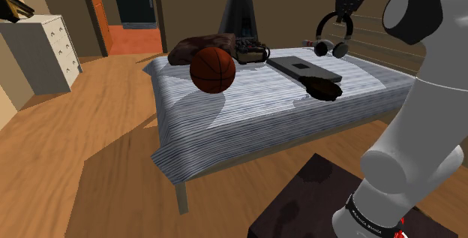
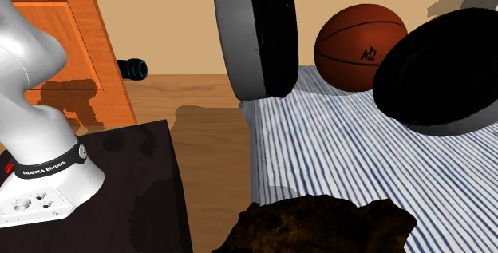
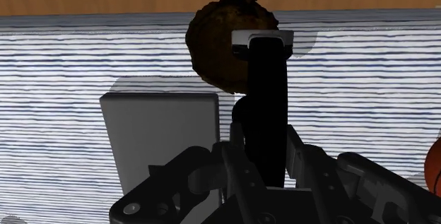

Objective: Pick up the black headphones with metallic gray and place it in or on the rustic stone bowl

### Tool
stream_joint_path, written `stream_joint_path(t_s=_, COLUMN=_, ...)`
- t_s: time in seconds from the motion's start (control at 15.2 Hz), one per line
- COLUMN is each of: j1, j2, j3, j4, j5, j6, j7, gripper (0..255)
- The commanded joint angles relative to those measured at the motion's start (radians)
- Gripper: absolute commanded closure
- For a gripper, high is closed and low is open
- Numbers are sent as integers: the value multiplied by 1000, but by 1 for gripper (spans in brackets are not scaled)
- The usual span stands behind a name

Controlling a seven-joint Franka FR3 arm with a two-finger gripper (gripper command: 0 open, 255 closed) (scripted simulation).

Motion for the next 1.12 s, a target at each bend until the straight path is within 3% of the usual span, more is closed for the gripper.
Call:
stream_joint_path(t_s=0.0, j1=-45, j2=40, j3=-28, j4=67, j5=33, j6=-33, j7=-61, gripper=255)
stream_joint_path(t_s=0.07, j1=-61, j2=54, j3=-35, j4=89, j5=44, j6=-43, j7=-78, gripper=255)
stream_joint_path(t_s=1.06, j1=-7, j2=-98, j3=-8, j4=-310, j5=-42, j6=222, j7=-36, gripper=255)
